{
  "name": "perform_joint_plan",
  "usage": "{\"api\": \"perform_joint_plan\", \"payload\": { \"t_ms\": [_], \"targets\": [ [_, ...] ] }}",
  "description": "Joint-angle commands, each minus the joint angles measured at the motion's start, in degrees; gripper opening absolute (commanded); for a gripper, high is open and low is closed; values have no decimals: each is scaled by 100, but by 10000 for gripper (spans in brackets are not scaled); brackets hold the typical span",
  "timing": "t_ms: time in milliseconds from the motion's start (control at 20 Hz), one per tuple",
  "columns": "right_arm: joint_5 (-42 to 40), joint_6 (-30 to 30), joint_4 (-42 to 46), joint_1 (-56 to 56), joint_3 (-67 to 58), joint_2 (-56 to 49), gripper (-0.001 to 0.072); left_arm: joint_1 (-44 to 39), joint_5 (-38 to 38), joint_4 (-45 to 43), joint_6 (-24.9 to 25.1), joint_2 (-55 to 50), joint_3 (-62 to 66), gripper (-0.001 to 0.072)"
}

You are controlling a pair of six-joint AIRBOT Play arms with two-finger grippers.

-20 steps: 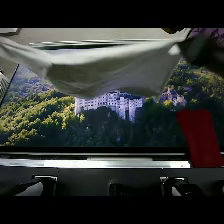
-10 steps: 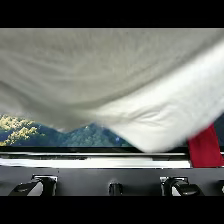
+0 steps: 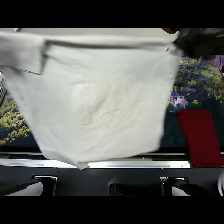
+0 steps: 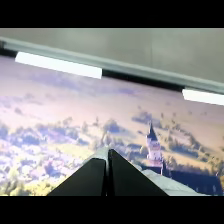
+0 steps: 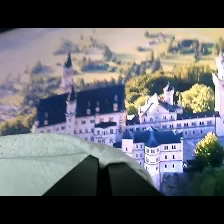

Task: Fold the clothes and pants, and hang the long-sleeved shirts on hangers.

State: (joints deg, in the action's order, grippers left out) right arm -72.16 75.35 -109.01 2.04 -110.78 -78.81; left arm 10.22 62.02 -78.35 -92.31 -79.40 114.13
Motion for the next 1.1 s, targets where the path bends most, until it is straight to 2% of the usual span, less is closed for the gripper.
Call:
{"api": "perform_joint_plan", "payload": {
  "t_ms": [0, 250, 450, 500, 550, 650, 700, 850, 950, 1050],
  "targets": [
    [337, 63, -15, 2, -9, -1497, 29, -33, -308, 35, 105, -1556, -2, 19],
    [1222, 42, -50, 256, -9, -2988, 30, -273, -522, 59, 107, -3034, -2, 22],
    [1213, 22, -284, 382, -9, -3477, 33, -433, -293, 90, 83, -3462, -2, 26],
    [1156, 24, -282, 380, -17, -3456, 60, -433, -205, 127, 83, -3445, 0, 67],
    [1040, 63, -293, 323, -22, -3375, 134, -385, -98, 188, 83, -3377, 0, 170],
    [597, 437, -299, 90, -28, -3064, 304, -157, 297, 229, 98, -3095, 0, 465],
    [227, 774, -299, -105, -28, -2837, 320, 31, 584, 229, 109, -2898, -2, 520],
    [-1073, 2026, -293, -772, 22, -2203, 319, 684, 1569, 328, 249, -2361, -118, 523],
    [-1440, 2216, -848, -1394, 485, -1812, 320, 1202, 1635, 772, 330, -1808, -839, 523],
    [-1576, 2387, -927, -1834, 1401, -1412, 323, 1631, 1617, 1099, 367, -1233, -1812, 523]
  ]
}}
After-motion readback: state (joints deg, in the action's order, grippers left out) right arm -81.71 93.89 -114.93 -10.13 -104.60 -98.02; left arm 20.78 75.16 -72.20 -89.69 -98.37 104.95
